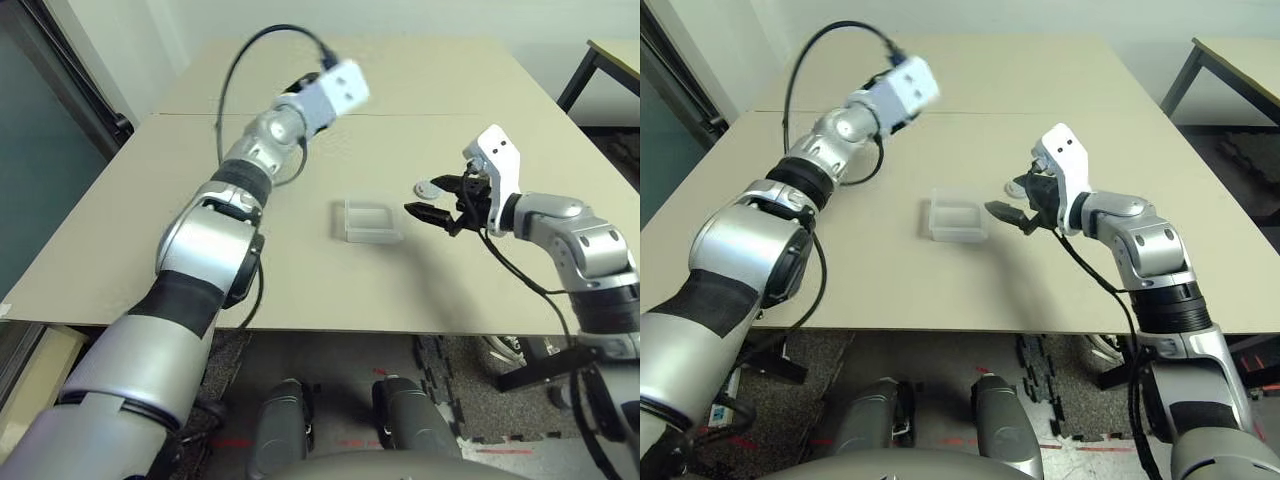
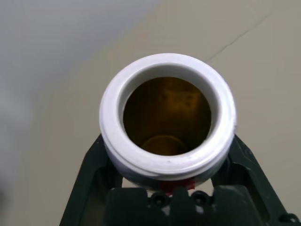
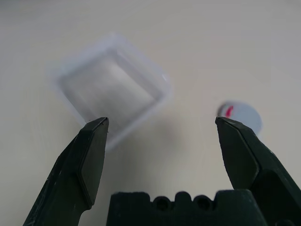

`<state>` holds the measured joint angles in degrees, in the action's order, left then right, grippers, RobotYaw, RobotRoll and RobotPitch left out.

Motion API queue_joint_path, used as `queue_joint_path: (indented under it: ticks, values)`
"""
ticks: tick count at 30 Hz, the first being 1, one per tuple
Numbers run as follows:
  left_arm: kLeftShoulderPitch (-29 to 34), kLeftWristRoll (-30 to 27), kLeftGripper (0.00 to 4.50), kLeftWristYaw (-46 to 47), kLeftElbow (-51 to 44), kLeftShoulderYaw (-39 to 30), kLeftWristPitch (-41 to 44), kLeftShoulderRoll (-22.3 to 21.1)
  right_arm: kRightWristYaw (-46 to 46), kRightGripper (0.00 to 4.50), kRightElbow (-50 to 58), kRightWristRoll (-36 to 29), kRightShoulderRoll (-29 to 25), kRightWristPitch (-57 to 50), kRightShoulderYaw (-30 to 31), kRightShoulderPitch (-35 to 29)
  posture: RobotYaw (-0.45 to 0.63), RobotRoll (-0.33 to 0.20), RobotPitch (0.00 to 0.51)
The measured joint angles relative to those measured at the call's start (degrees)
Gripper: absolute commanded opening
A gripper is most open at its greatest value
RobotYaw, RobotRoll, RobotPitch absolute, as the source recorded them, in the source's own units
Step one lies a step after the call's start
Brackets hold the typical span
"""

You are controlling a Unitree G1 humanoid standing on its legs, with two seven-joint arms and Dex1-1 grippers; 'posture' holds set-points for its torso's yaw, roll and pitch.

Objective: Pour the medicine from the bottle into the box.

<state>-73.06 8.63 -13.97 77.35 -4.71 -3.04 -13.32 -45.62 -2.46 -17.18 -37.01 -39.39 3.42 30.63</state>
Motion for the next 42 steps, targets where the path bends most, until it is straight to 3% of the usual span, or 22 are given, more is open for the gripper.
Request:
queue_joint_path:
  ticks: [5,12,16,21,24,29,35,42]
  values:
    - [4.2,-4.3,2.66,0.5,0.0,-4.8,3.6,0.3,-1.4,4.5,0.0,0.2,-0.2,-0.5,0.3,-0.2,-0.12,0.0,0.064]
    - [5.0,-3.4,2.66,1.9,0.0,-4.1,4.4,0.4,-2.4,4.5,0.8,0.2,-0.9,-1.9,0.4,-0.7,-0.13,0.0,0.07]
    - [3.3,7.4,2.66,1.7,0.1,8.2,-0.6,-0.8,-2.7,4.5,2.0,0.3,-2.4,-3.2,0.4,-2.1,-0.13,0.0,0.065]
    - [-6.3,25.1,2.65,5.0,0.0,27.5,-10.1,-1.2,-2.8,4.5,2.6,0.2,-2.9,-4.0,0.4,-2.2,-0.14,0.0,0.058]
    - [-10.8,36.8,2.65,10.7,-0.1,39.8,-15.5,0.2,-2.6,4.5,2.6,0.2,-2.8,-4.2,0.3,-2.2,-0.16,0.0,0.054]
    - [-11.6,51.2,2.65,20.3,0.0,55.3,-19.4,4.3,-1.4,4.5,3.4,0.2,-1.7,-4.7,0.3,-2.2,-0.19,0.0,0.051]
    - [-11.5,60.5,2.65,27.3,0.3,65.3,-19.1,7.6,0.4,4.5,5.1,-0.1,-0.3,-5.7,0.2,-2.6,-0.22,0.0,0.053]
    - [-10.6,61.6,2.65,28.0,1.0,66.5,-18.2,10.2,1.5,4.5,5.9,-0.6,-0.1,-6.0,0.2,-2.9,-0.21,0.0,0.053]
